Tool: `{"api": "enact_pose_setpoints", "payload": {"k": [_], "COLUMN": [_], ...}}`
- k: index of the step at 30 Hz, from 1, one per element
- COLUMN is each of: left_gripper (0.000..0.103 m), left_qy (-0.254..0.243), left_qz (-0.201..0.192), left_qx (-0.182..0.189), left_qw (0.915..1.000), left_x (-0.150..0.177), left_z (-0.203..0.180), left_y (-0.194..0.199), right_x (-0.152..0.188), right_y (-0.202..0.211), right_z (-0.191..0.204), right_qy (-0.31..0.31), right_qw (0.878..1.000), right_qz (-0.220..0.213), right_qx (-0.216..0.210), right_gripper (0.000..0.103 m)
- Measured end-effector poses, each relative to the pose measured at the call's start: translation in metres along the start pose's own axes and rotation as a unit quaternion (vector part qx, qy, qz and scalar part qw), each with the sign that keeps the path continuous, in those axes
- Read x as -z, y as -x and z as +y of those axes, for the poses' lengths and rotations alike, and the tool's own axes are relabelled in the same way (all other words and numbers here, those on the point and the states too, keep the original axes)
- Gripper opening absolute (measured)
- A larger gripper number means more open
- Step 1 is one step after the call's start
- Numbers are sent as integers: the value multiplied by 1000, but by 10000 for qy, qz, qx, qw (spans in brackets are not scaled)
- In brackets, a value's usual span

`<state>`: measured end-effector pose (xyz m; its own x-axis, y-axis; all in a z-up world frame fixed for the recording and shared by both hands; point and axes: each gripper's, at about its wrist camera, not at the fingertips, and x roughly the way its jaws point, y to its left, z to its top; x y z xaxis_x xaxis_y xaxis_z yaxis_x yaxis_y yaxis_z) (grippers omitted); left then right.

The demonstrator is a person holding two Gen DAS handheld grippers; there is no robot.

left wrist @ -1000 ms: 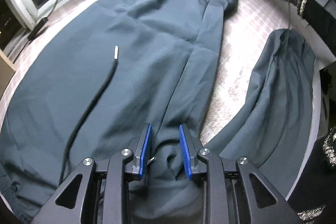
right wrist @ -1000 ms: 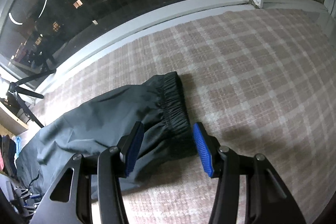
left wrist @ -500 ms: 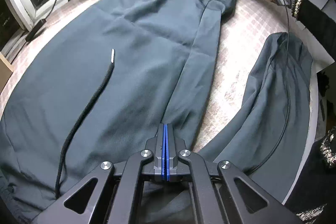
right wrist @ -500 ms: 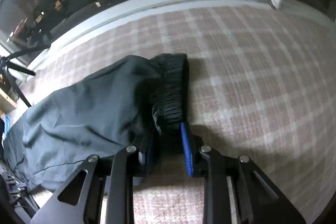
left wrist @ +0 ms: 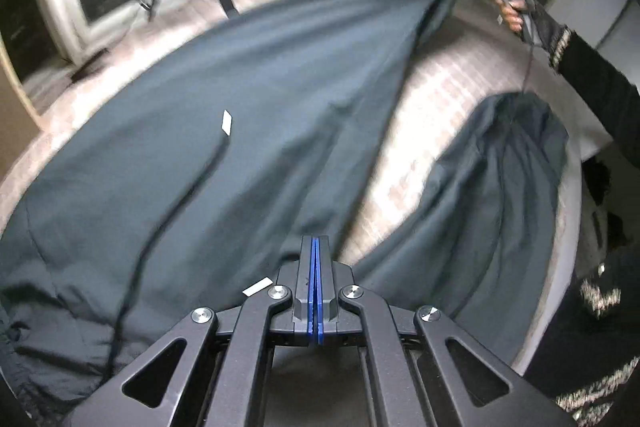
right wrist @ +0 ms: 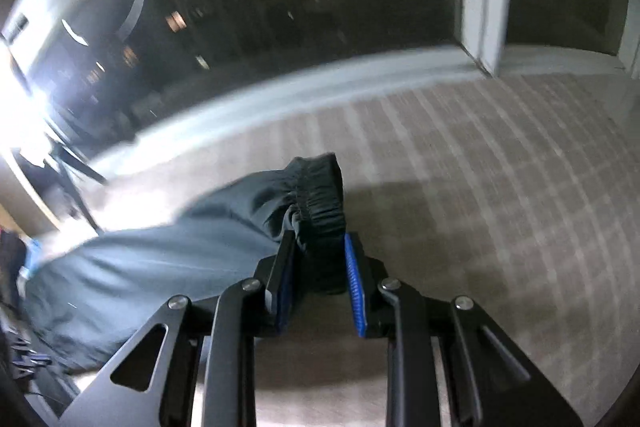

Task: Fold clothes

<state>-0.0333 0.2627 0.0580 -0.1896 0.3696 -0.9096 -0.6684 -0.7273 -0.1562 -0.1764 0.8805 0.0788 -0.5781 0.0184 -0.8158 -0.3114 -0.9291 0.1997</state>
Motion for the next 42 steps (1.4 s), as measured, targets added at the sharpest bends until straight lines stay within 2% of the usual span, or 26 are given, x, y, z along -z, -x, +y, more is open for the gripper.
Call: {"api": "enact_pose_setpoints", "payload": {"k": [1,4,9,10,11,12,17,23,25,28,31,32,35,37,39,40,42], "left_gripper": [2,11,24,24,19,0,0,0,0,0,0,0,1,2,3,3,3], "left_qy": [-53,-286,-463,-489,-508,-485,-299,-68,-115,-179,-244,-276,-321,-211,-85,-35,180], "left_qz": [80,160,354,396,423,357,146,-638,-757,-411,110,407,535,400,304,257,207], "left_qx": [-50,-535,-816,-830,-833,-764,-501,-464,-349,1,258,348,334,373,422,369,218], "left_qw": [9999,9980,9950,9946,9943,9953,9982,9969,9965,9990,9993,9982,9975,9983,9986,9990,9994], "left_x": [-2,-5,-6,-5,-4,-4,-5,-6,-2,12,26,31,31,25,21,20,31], "left_z": [-4,-6,0,1,1,3,8,-2,-8,-19,-27,-28,-28,-24,-17,-13,-3], "left_y": [-7,-18,-33,-37,-40,-39,-25,32,41,24,-2,-13,-12,2,14,19,30], "right_x": [3,7,2,1,0,0,-4,-3,8,31,51,55,45,29,10,2,-13], "right_y": [-5,-12,-20,-21,-21,-21,-18,10,20,13,-12,-15,-4,0,-8,-13,-25], "right_z": [-2,-6,-2,-1,-2,-1,4,3,-4,-26,-50,-58,-70,-65,-55,-50,-39], "right_qy": [-64,-197,-112,-103,-93,-83,-66,-164,-293,-547,-733,-883,-1191,-1043,-928,-892,-777], "right_qw": [10000,9998,9998,9998,9998,9998,9998,9985,9968,9972,9963,9942,9921,9942,9953,9956,9965], "right_qz": [45,94,177,173,166,159,17,-531,-735,-502,438,609,401,271,260,271,295], "right_qx": [19,-11,47,47,51,69,176,-7,-138,-81,127,121,17,49,73,74,75], "right_gripper": [23,23,23,23,23,23,23,23,23,23,24,33,40,40,45,52,52]}}
